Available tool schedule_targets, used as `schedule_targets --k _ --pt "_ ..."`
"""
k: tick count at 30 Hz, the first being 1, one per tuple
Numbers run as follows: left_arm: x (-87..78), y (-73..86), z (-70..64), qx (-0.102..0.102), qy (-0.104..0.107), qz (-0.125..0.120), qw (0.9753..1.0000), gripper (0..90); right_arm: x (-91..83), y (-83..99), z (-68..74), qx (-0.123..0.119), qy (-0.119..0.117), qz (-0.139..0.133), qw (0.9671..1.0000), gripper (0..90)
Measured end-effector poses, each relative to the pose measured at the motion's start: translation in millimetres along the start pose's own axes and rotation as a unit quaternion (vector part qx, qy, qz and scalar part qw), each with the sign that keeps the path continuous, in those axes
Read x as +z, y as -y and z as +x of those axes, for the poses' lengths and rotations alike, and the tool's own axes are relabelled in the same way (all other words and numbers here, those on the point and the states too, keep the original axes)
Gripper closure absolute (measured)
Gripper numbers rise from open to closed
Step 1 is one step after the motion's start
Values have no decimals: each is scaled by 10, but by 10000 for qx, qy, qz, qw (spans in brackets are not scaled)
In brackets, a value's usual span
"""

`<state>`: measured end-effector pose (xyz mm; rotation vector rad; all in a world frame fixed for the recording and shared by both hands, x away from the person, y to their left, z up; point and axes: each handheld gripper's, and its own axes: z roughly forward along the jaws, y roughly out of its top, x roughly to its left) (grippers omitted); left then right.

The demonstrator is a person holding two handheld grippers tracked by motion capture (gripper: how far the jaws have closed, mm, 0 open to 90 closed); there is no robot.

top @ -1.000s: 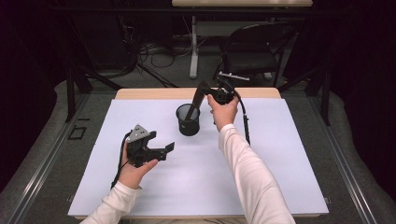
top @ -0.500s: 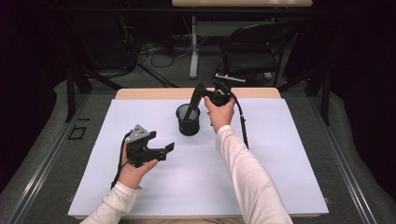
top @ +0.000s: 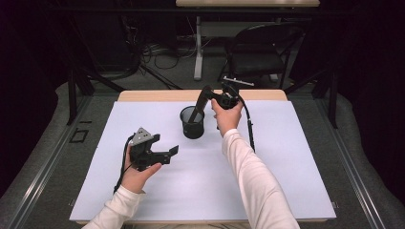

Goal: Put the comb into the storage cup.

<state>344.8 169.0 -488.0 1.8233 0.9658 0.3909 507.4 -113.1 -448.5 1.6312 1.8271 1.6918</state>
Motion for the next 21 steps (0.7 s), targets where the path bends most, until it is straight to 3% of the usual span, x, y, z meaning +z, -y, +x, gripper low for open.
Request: schedule_targets --k 6,21 --pt "4 2 -5 7 0 11 10000 117 -18 3 -68 154 -40 13 9999 866" --pt "0 2 -2 9 -7 1 10000 117 -53 2 -176 227 -84 64 9997 866"
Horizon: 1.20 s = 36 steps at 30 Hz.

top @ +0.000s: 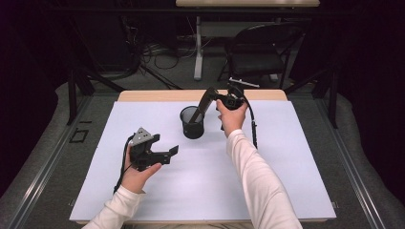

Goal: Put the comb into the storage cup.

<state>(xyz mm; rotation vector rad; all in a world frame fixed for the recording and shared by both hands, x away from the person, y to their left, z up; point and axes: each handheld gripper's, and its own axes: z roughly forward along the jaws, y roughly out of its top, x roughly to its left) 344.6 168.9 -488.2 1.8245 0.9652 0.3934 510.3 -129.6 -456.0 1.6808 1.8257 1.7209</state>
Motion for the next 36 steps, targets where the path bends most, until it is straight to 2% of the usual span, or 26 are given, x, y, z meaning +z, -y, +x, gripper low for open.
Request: schedule_targets --k 6,22,29,36 --pt "6 1 -3 -7 -4 7 10000 117 -17 8 -70 77 -39 -2 10000 865" --pt "6 2 -5 -1 -10 4 10000 117 -21 15 -82 47 -58 36 10000 838" --pt "4 1 -2 2 -12 3 10000 117 -26 12 -84 3 -38 30 10000 766" --pt "7 2 -2 -7 -14 17 10000 117 -47 -2 -81 -79 -36 -7 10000 626"
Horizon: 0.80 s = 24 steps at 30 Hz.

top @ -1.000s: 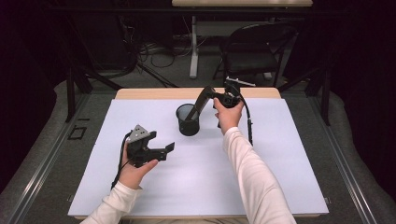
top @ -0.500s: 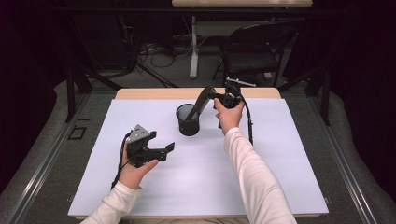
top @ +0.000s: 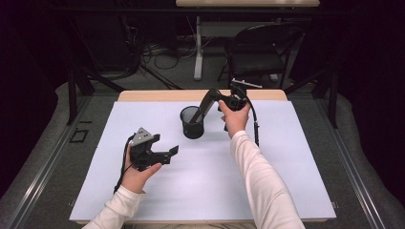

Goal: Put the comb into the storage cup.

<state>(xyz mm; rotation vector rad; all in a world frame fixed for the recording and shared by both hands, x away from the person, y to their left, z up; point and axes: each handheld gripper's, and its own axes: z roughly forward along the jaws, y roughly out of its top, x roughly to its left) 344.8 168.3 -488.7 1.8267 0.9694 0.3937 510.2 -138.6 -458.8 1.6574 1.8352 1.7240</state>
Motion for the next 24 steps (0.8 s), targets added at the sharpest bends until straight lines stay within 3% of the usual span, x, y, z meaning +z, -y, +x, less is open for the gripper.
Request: schedule_targets --k 13,24 --pt "-1 -4 9 -50 31 26 10000 117 -45 -19 -2 -286 194 -5 9994 407" --pt "-11 -10 23 -83 35 3 10000 119 -115 -40 67 -586 254 15 9980 351"
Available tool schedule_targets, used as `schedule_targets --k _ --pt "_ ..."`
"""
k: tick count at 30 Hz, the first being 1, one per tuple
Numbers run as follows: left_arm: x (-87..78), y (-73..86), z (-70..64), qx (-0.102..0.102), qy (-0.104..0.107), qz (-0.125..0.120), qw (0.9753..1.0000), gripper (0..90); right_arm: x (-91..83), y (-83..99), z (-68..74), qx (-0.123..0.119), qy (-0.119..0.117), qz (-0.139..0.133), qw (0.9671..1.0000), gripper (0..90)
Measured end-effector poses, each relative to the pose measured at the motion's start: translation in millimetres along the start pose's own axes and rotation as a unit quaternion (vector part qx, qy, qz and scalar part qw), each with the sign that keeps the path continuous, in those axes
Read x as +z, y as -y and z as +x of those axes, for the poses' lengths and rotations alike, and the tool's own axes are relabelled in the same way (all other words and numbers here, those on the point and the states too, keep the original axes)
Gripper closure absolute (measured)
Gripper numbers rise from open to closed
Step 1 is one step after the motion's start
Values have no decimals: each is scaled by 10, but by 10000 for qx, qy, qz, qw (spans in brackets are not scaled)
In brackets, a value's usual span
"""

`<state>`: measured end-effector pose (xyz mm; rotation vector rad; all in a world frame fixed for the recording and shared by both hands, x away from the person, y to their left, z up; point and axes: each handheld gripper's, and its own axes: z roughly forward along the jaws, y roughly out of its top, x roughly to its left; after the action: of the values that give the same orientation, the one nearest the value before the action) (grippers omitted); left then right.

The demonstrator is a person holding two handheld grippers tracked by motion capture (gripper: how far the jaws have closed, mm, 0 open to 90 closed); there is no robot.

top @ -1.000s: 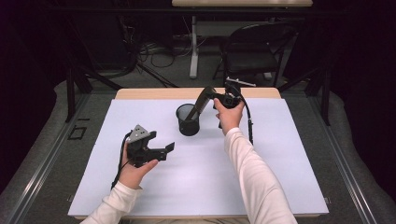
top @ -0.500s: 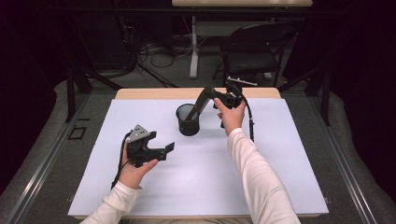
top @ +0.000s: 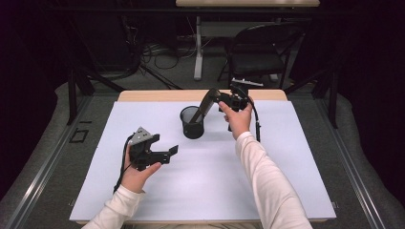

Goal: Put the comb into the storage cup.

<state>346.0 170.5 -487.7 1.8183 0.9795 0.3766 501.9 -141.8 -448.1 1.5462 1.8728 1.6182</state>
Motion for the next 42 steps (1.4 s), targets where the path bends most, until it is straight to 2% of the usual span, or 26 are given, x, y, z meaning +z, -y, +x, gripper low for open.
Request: schedule_targets --k 5,7,13,17,23,29,32,37,42 --pt "-5 -5 -2 45 -49 31 10000 120 -73 -36 8 -53 -4 -57 10000 355" --pt "-5 -7 -2 59 -51 19 10000 121 -108 -49 10 -153 25 -50 9999 365" --pt "-16 -18 7 12 -60 -19 10000 146 -219 -79 41 -345 35 104 9993 390" --pt "-26 -27 12 -87 -31 -66 9999 146 -305 -96 89 -537 123 230 9982 386" --pt "-45 -37 25 -174 31 -121 9998 145 -433 -85 164 -780 104 326 9964 354" --pt "-64 -52 36 -203 58 -153 9997 145 -574 -58 254 -1089 68 226 9938 337" --pt "-72 -60 39 -213 75 -161 9996 145 -636 -38 301 -1167 34 248 9928 320" --pt "-66 -72 39 -259 177 -150 9994 145 -728 38 383 -1320 61 264 9909 268" --pt "-81 -113 26 -239 182 -154 9994 145 -809 88 461 -1484 13 285 9885 213"
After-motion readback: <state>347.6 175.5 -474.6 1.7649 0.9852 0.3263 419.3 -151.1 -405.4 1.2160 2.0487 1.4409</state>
